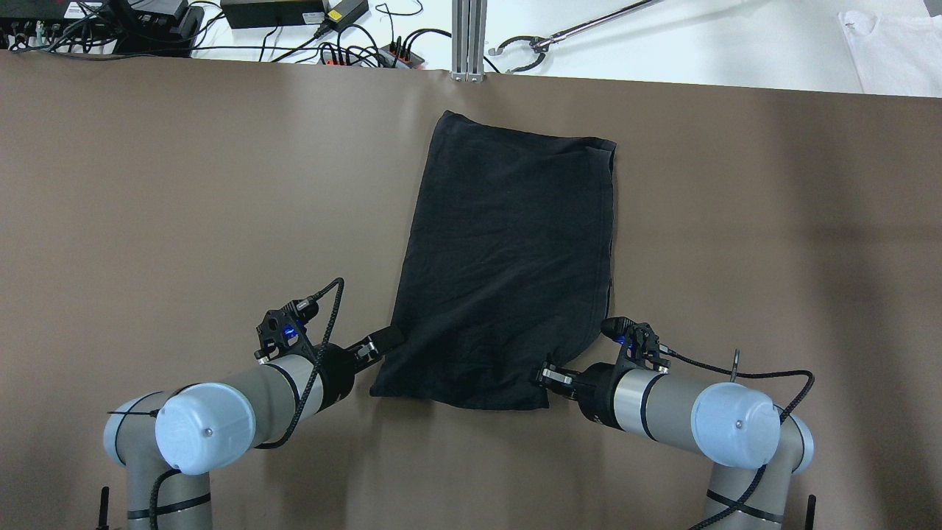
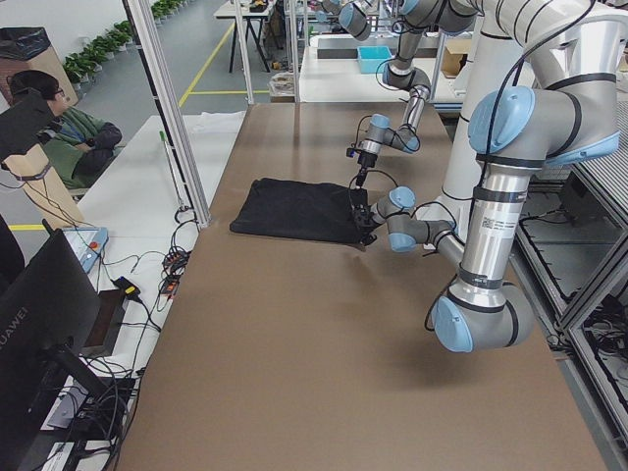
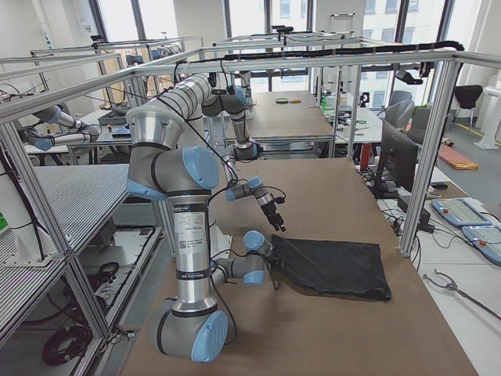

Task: Fold clothes
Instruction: 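Grasp the other near corner with the left gripper while the right gripper holds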

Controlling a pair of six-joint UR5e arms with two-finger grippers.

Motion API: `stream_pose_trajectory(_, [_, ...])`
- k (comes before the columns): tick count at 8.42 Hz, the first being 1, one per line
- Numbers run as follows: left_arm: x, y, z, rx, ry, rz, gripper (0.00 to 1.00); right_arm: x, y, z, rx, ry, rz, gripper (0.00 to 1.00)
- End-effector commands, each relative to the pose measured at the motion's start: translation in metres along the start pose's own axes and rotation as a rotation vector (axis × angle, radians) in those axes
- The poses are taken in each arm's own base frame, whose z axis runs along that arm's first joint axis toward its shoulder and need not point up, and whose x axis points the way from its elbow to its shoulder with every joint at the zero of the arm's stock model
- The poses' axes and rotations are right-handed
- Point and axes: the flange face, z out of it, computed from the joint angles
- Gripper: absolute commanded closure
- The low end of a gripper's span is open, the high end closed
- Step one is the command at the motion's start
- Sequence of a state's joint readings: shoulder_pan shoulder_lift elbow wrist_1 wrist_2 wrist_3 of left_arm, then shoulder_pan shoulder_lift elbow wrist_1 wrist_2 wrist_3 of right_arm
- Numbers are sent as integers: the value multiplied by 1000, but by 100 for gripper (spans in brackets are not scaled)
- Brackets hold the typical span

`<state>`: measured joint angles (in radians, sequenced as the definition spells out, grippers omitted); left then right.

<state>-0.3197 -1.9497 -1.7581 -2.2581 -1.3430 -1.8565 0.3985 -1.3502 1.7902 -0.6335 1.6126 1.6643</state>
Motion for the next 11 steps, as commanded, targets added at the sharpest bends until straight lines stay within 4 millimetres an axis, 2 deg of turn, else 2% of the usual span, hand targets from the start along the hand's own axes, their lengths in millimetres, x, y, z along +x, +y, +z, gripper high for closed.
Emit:
stream_pose_trajectory(1, [-2, 7, 8, 1, -12, 5, 0, 0, 0, 0, 2, 0, -7, 100])
stream_pose_trajectory(2, [-3, 27, 8, -4, -6, 15, 0, -1, 0, 0, 2, -2, -8, 100])
stream_pose_trajectory(3, [1, 31, 12, -1, -4, 16, 0, -1, -1, 0, 3, -4, -7, 100])
stream_pose_trajectory(5, [-7, 31, 20, 7, -24, 21, 0, -2, -2, 0, 5, -4, -7, 100])
stream_pose_trajectory(10, [-13, 30, 24, 10, -35, 32, 0, -2, -2, 0, 5, -4, -7, 100])
stream_pose_trajectory(11, [-11, 30, 23, 11, -32, 32, 4, -1, -2, 0, 5, -2, -7, 100])
